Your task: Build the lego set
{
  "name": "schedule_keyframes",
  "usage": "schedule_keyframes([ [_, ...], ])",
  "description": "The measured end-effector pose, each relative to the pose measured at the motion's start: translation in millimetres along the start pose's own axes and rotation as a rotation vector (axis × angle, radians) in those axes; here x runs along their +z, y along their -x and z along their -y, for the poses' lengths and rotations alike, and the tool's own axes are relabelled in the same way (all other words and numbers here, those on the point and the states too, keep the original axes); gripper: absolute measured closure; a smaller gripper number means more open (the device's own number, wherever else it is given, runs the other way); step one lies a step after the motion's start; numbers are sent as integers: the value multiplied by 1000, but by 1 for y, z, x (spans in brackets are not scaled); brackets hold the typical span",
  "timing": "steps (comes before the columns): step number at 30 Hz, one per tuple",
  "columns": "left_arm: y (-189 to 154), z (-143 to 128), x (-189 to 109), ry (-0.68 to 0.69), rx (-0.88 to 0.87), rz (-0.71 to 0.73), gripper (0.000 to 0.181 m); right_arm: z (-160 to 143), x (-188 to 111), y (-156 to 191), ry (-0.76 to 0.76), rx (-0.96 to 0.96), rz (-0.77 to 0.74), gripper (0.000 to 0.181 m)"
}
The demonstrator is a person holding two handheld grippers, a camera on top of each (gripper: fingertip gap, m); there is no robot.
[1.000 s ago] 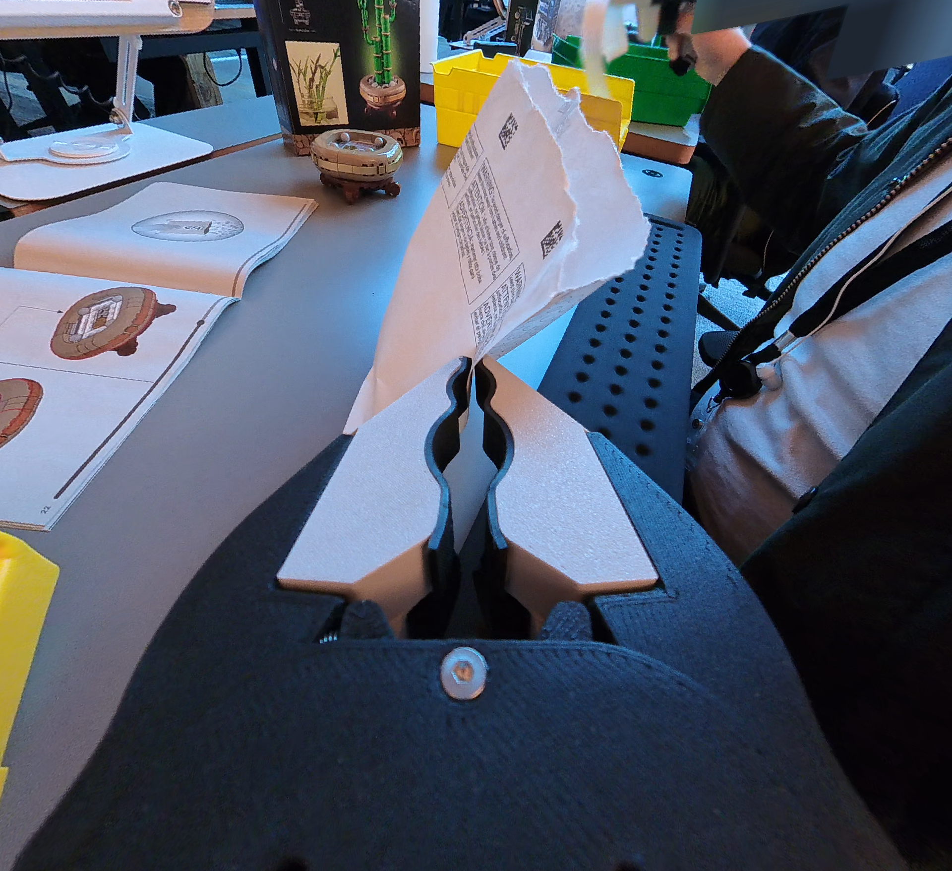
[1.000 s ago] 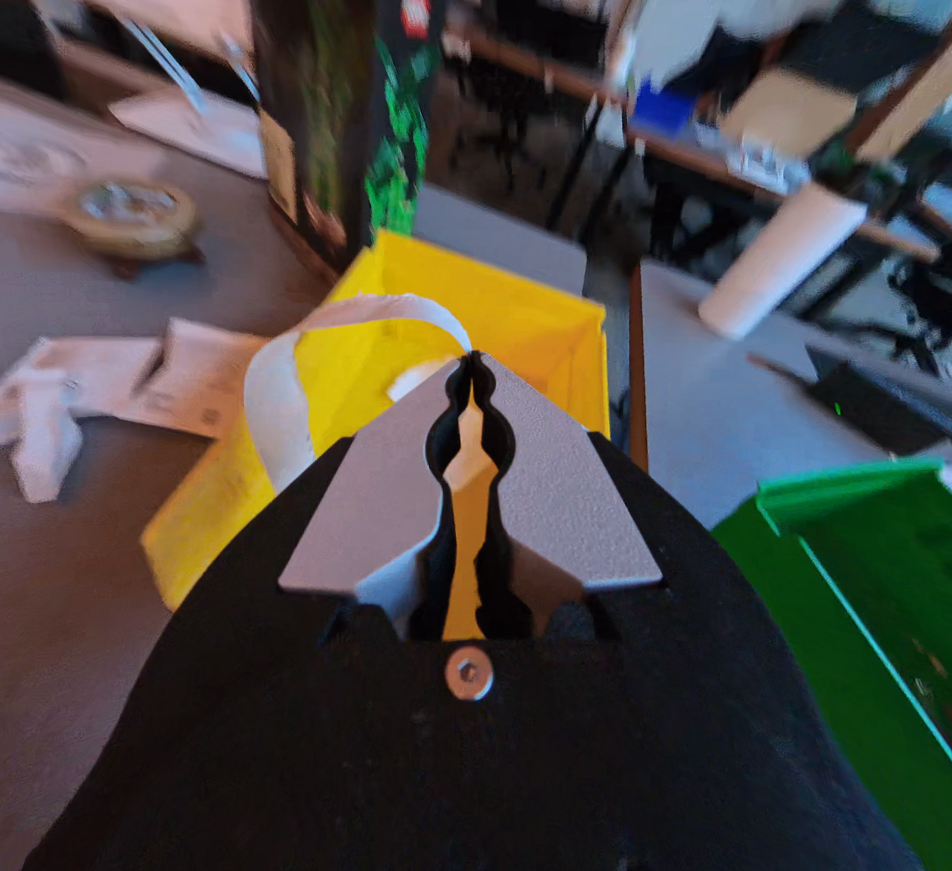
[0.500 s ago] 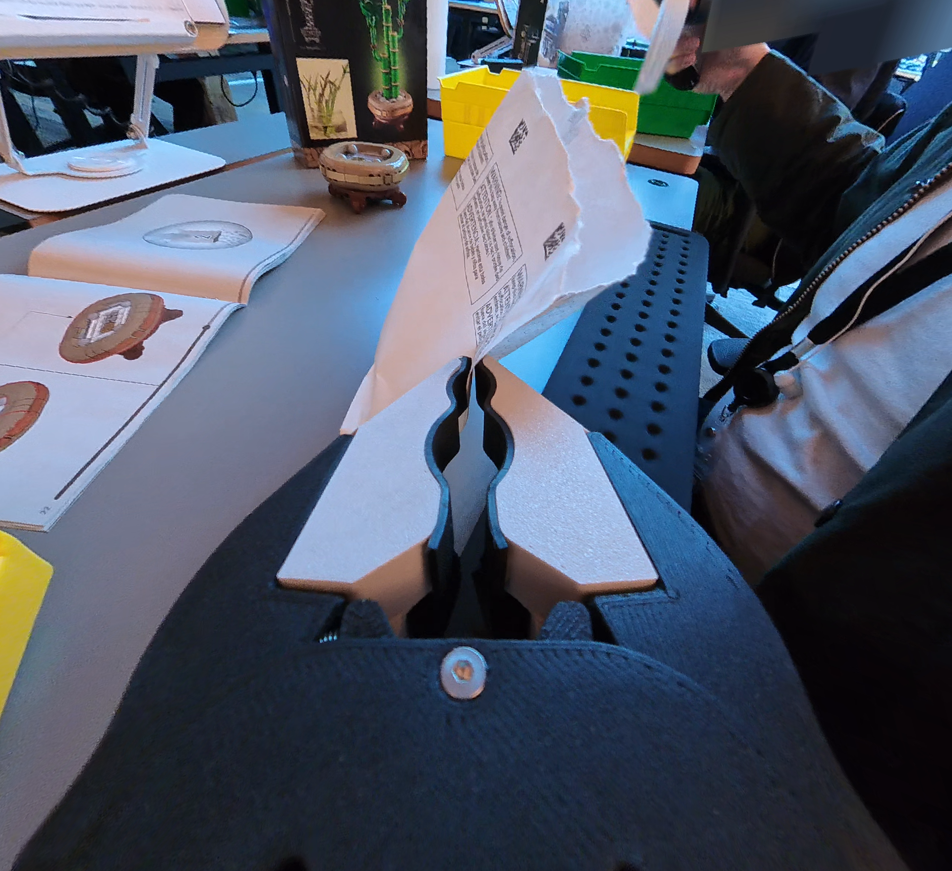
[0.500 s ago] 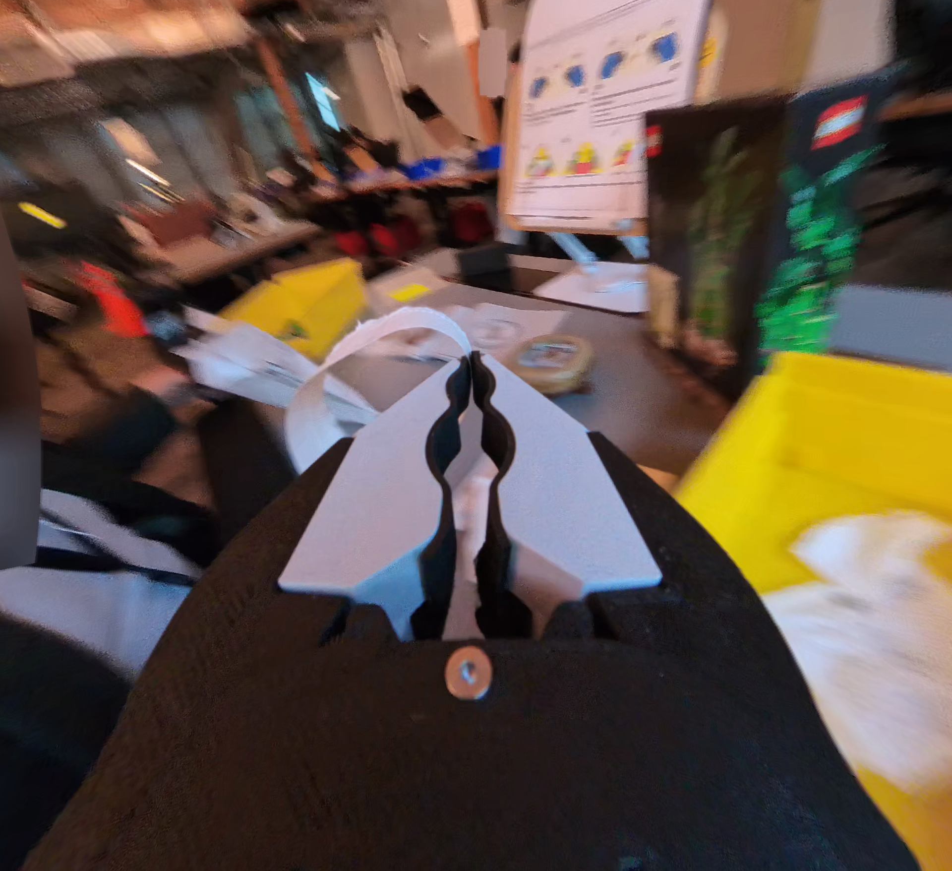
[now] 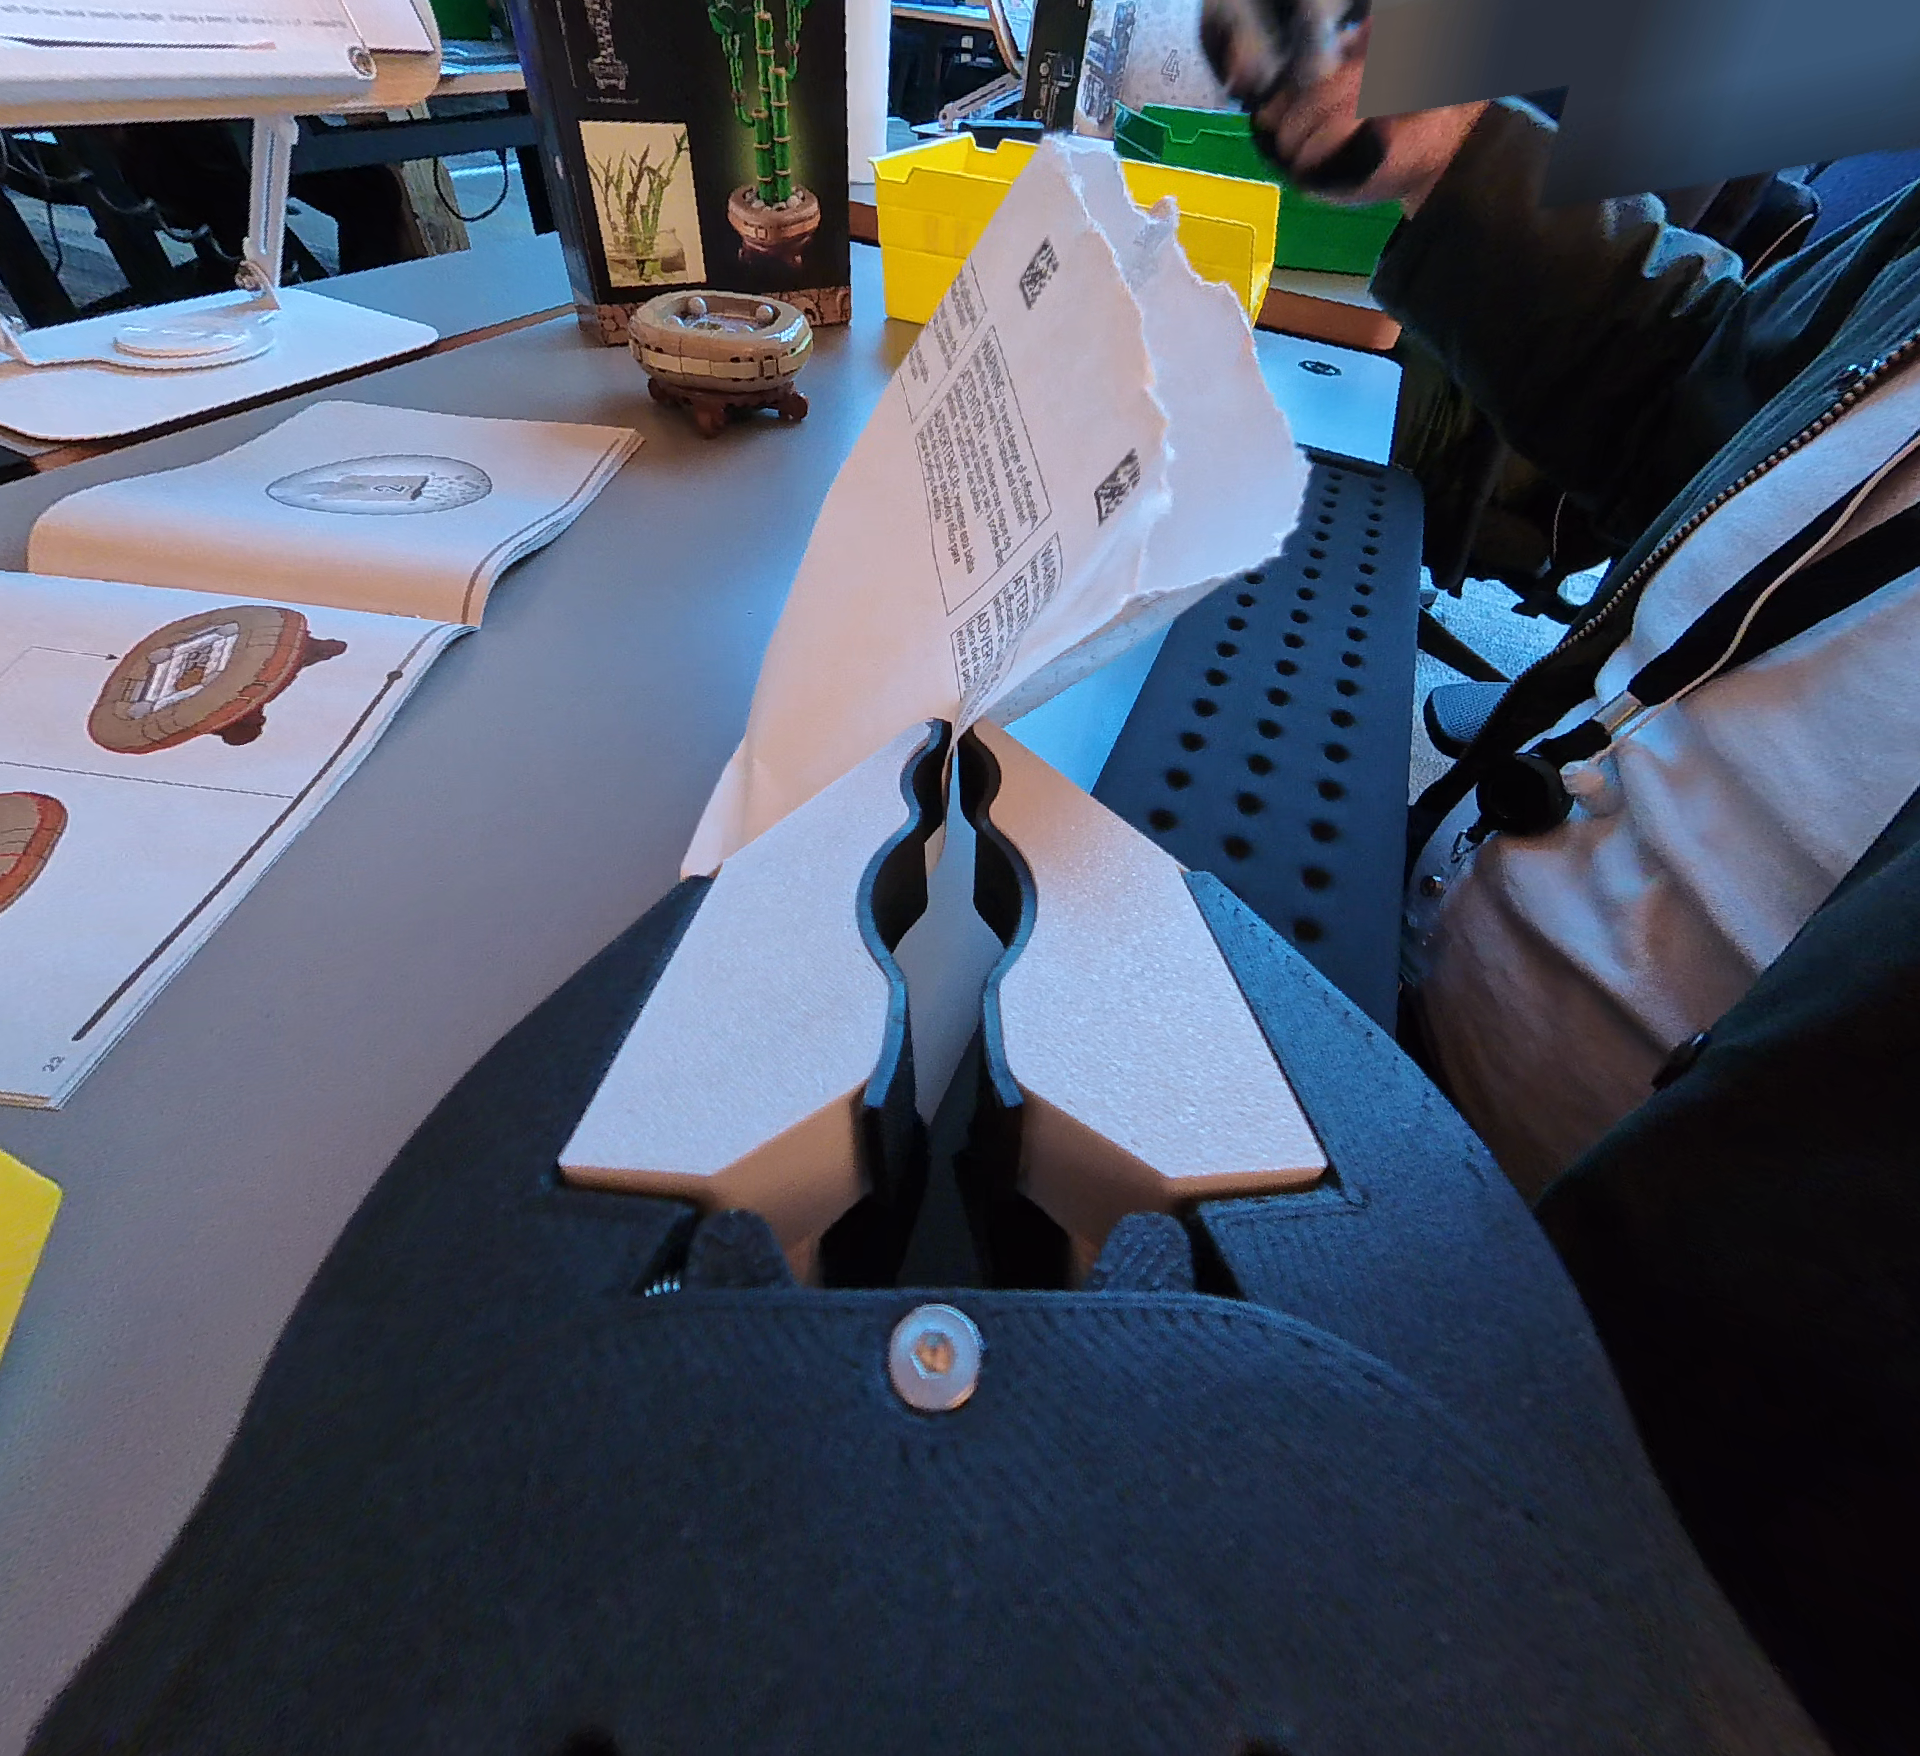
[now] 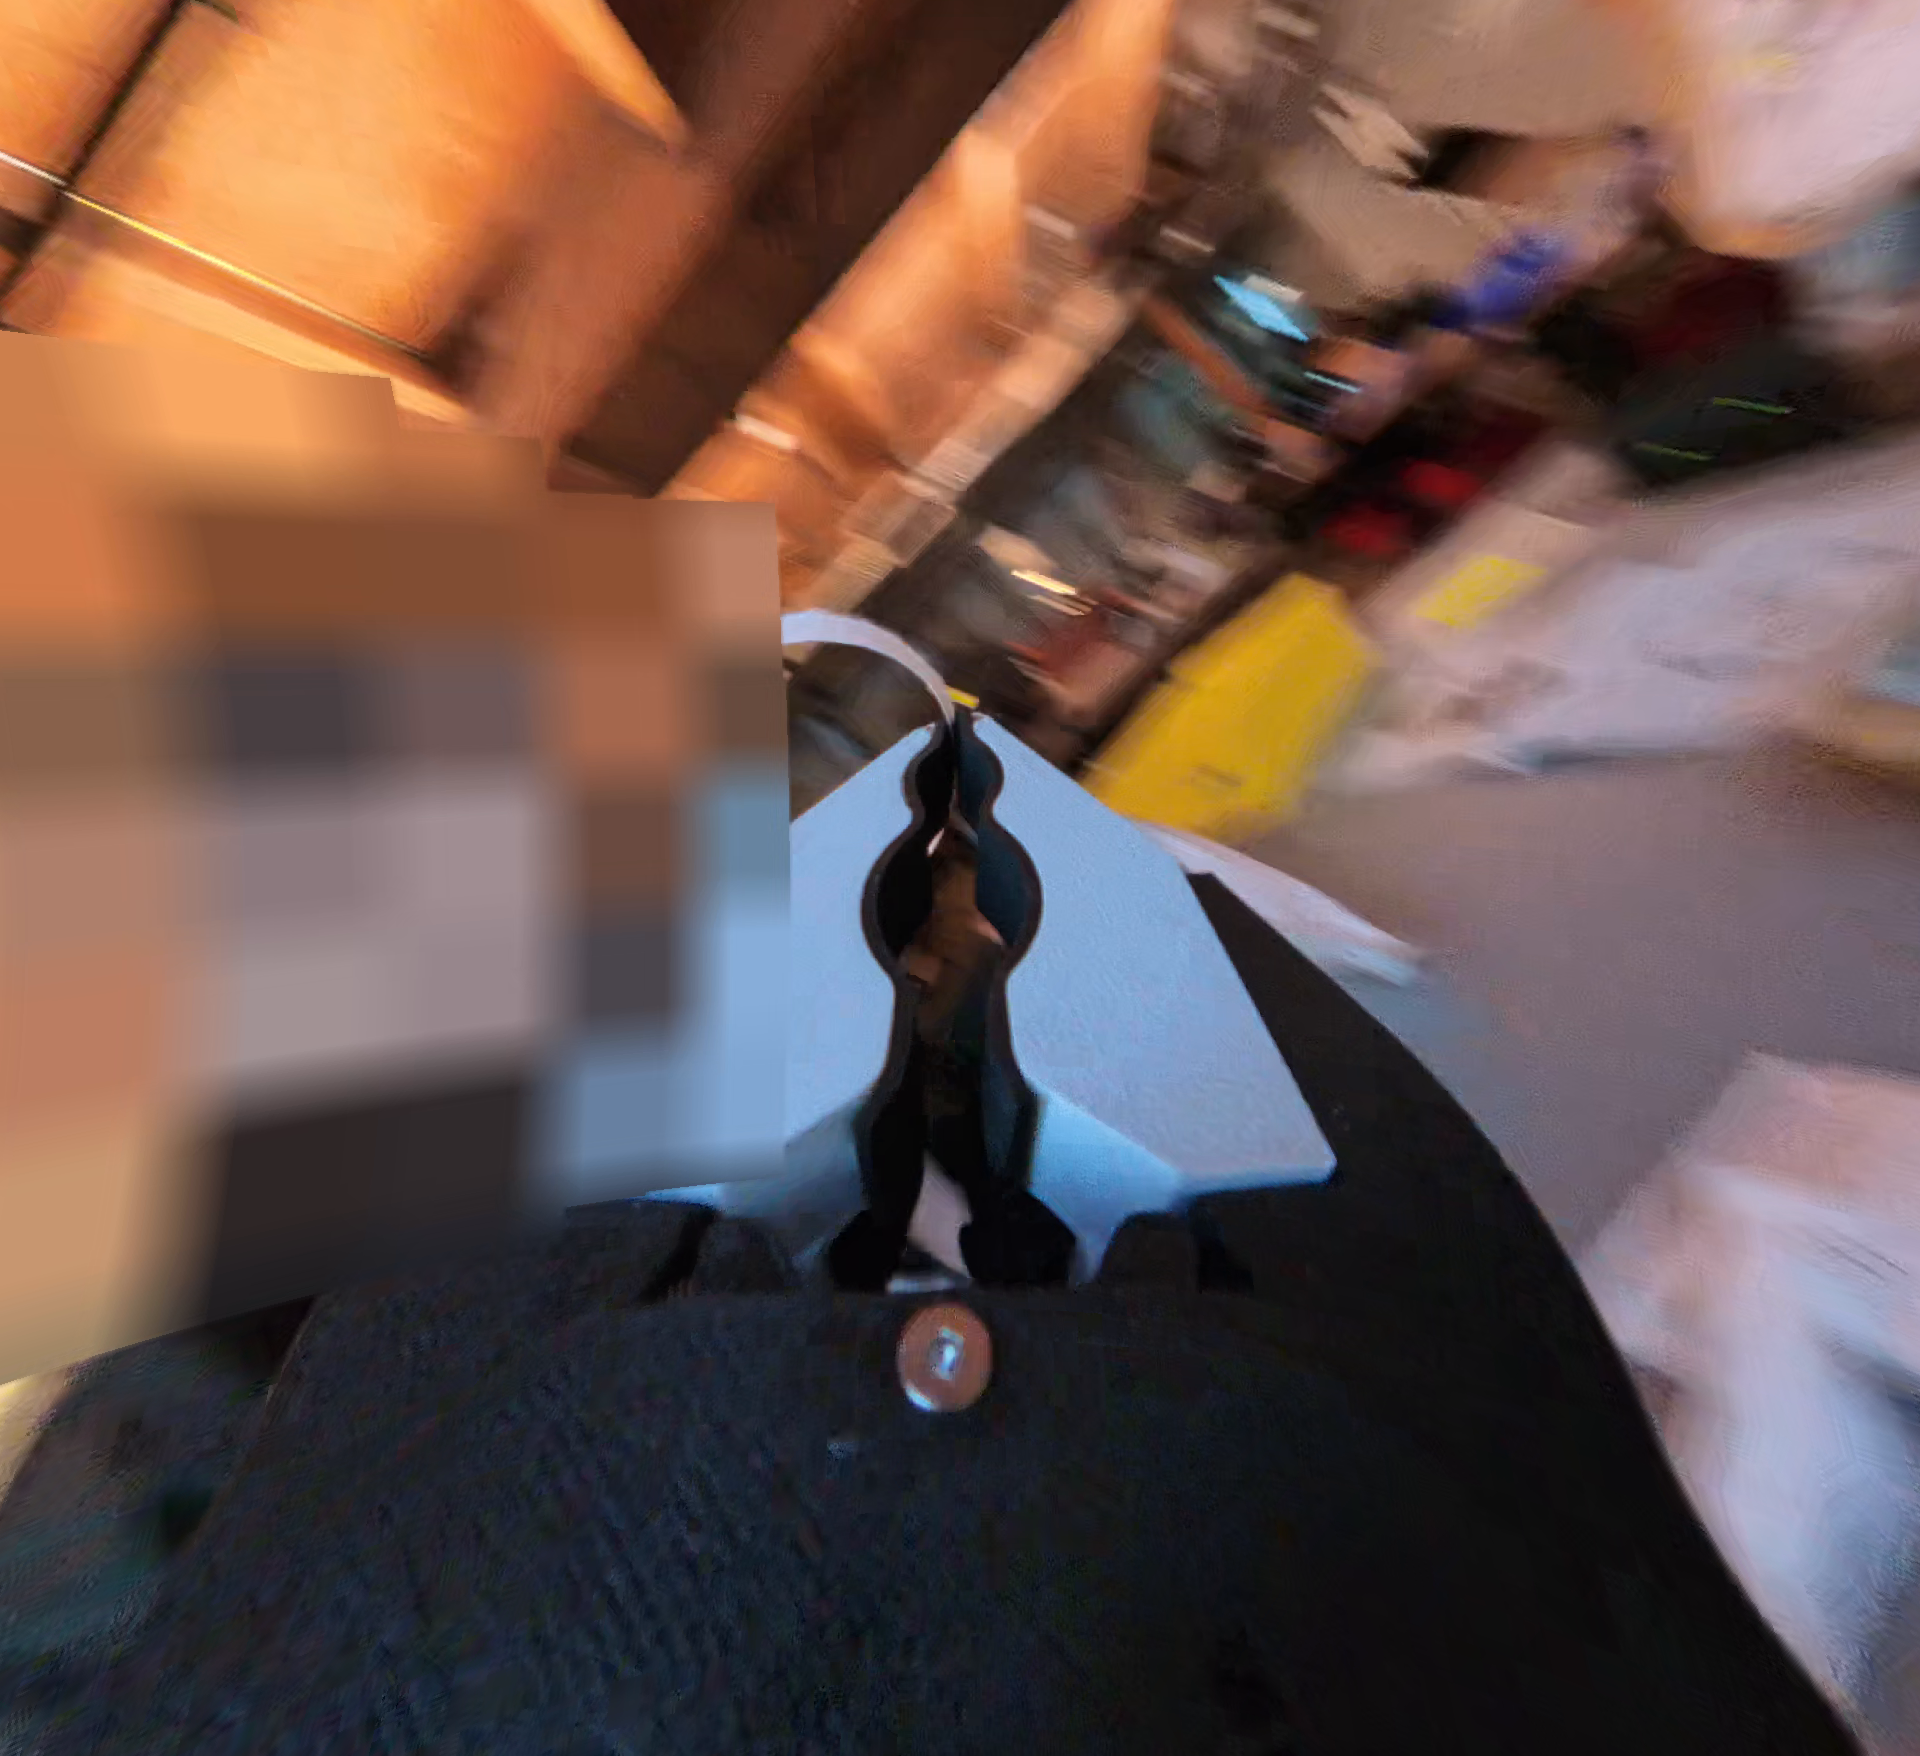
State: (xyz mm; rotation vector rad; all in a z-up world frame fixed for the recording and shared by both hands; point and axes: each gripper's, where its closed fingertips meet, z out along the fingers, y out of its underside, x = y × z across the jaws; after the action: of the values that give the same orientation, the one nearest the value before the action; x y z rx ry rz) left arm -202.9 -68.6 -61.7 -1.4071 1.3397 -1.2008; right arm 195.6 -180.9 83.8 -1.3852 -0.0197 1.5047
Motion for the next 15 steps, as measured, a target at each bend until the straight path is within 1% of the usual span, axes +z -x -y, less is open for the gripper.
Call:
schedule_keyframes([
  [1, 0, 0, 0, -2, 0, -1, 181, -10, -4, -33, 86, -73, -207, 181],
  [3, 0, 0, 0, -1, 2, -3, 181, -21, -29, -98, 250, -248, -642, 181],
  [4, -1, 0, 0, 0, 4, -2, 181, -24, -42, -121, 322, -310, -798, 181],
  [5, -1, 0, 0, 0, 5, -1, 181, -27, -50, -137, 376, -351, -908, 181],
  [6, -1, 0, 0, 0, 6, -1, 181, -29, -55, -150, 414, -376, -983, 181],
  [8, -1, 0, -1, 1, 5, 0, 181, -36, -65, -173, 506, -424, -1110, 181],
  [10, 0, 0, -1, 1, 2, 2, 181, -44, -75, -187, 624, -480, -1193, 181],
  [11, 1, 0, -1, 2, 2, 5, 181, -46, -76, -189, 660, -514, -1212, 171],
  [12, 1, 1, -1, 3, 0, 7, 181, -47, -74, -186, 664, -538, -1212, 156],
  [13, 1, 1, -1, 6, -1, 9, 181, -48, -69, -178, 649, -536, -1192, 148],
  [15, 1, 1, -1, 14, 4, 13, 181, -41, -61, -151, 616, -579, -1156, 147],
])
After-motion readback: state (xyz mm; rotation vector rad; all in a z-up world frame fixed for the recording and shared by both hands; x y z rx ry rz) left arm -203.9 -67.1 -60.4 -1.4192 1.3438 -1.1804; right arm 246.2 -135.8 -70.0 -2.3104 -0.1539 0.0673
